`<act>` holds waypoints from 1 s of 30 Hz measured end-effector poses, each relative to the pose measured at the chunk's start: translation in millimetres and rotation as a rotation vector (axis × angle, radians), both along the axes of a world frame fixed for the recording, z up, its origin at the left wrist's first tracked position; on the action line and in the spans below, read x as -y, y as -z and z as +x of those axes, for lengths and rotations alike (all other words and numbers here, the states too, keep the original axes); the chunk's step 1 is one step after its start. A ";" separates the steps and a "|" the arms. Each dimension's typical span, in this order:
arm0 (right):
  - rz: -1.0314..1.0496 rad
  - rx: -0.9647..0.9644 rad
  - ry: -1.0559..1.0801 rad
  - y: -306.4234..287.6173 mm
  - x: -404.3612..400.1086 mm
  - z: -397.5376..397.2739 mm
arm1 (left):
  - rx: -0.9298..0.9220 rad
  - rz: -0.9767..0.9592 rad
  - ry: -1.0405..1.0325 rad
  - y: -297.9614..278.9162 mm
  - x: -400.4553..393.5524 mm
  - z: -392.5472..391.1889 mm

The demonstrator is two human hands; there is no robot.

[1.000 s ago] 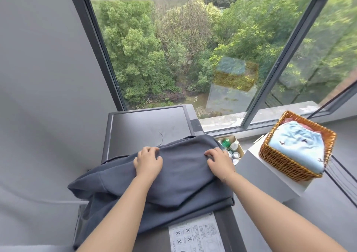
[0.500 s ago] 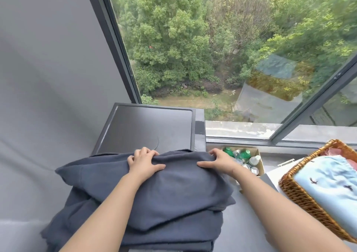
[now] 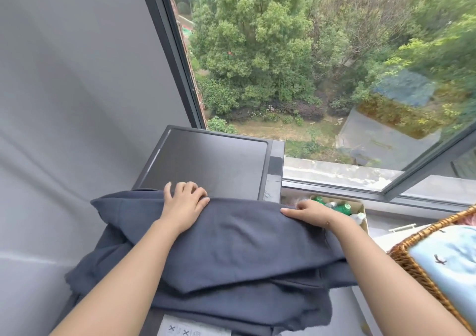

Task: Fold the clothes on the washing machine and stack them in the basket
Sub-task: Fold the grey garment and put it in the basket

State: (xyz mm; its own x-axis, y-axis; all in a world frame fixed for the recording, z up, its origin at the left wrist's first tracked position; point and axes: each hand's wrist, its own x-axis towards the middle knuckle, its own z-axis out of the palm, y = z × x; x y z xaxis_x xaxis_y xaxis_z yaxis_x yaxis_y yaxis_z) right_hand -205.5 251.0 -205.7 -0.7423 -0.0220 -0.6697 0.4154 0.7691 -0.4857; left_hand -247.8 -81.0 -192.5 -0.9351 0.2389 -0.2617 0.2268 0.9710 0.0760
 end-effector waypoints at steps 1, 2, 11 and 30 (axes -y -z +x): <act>0.033 -0.063 0.016 7.6 -2.6 0.5 | -0.015 0.011 -0.043 4.1 0.1 4.9; 0.060 -0.108 0.034 13.8 -3.2 2.6 | -0.050 0.021 -0.065 7.2 -2.7 10.9; -0.170 -0.260 0.826 47.1 0.1 69.3 | -0.057 0.043 -0.042 34.4 -44.5 47.3; -1.433 0.446 1.698 38.7 76.6 139.2 | -0.245 0.631 -1.198 18.3 20.6 132.5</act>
